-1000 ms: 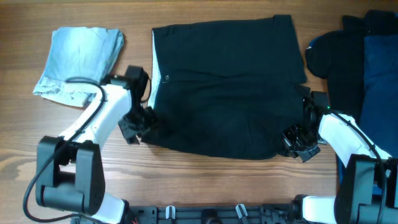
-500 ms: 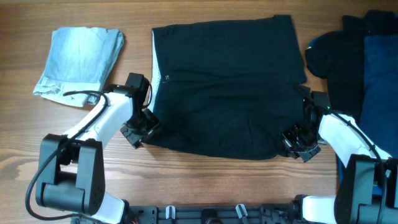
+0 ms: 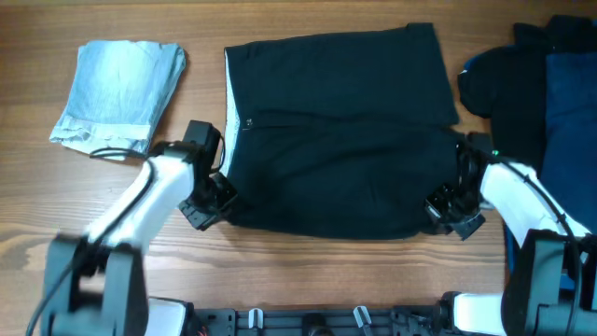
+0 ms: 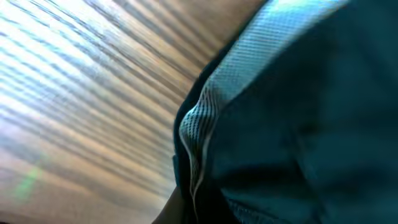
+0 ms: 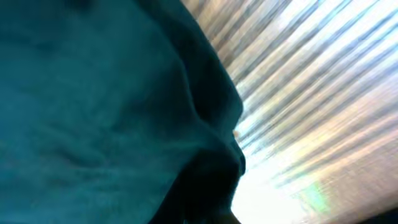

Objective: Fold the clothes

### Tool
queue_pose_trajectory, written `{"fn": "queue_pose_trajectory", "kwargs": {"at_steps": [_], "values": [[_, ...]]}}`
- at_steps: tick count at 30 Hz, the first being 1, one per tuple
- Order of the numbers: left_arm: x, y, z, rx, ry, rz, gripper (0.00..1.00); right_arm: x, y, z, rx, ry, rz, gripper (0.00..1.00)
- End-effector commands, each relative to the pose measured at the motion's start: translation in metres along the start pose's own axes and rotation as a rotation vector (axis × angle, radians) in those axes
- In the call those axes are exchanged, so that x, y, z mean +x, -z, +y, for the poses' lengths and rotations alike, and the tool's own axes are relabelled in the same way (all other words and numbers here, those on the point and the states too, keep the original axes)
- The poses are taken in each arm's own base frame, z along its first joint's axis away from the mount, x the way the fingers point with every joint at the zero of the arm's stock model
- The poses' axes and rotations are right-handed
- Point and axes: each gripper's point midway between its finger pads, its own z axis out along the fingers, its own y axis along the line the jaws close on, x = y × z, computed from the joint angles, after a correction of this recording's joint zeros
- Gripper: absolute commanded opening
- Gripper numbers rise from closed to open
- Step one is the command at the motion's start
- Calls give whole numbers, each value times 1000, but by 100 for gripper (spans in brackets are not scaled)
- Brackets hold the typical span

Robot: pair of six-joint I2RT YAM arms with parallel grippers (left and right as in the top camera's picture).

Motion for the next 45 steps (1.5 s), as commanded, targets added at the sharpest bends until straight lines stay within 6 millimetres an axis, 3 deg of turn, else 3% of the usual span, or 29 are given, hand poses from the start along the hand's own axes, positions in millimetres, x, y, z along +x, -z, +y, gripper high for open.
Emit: {"fn": "queue_pose_trajectory", "kwargs": {"at_steps": [1,5,9,13,16,19,24,27,31,36,39,41,45], "values": [[-7,50,-12,136,-70,-168,4,-21,36,7,-5,58,-102,4],[1,88,-13,251,-94,-267,4,-24,87,16,-73,144,-190,4],[12,98,-7,270,-109,-282,4,-19,134,17,-130,206,-274,4],[41,100,-17,280,-204,-258,4,-8,159,2,-132,216,-331,4],[46,130,-31,311,-260,-334,4,-2,179,0,-144,287,-367,4],[32,162,-31,302,-242,-452,4,-6,194,4,-163,290,-400,4],[-4,183,-39,286,-190,-652,4,-29,193,26,-178,336,-441,4],[-22,193,-51,303,-163,-743,4,-50,192,45,-177,343,-444,4],[-65,205,-60,333,-60,-840,4,-91,214,85,-250,373,-568,4],[-106,188,-75,338,1,-835,4,-123,229,125,-331,405,-683,8],[-135,180,-108,403,8,-883,4,-144,225,164,-384,436,-749,6],[-156,166,-131,437,11,-907,4,-155,207,190,-394,463,-754,6],[-188,139,-152,434,-26,-948,4,-186,157,225,-386,474,-748,7]]}}
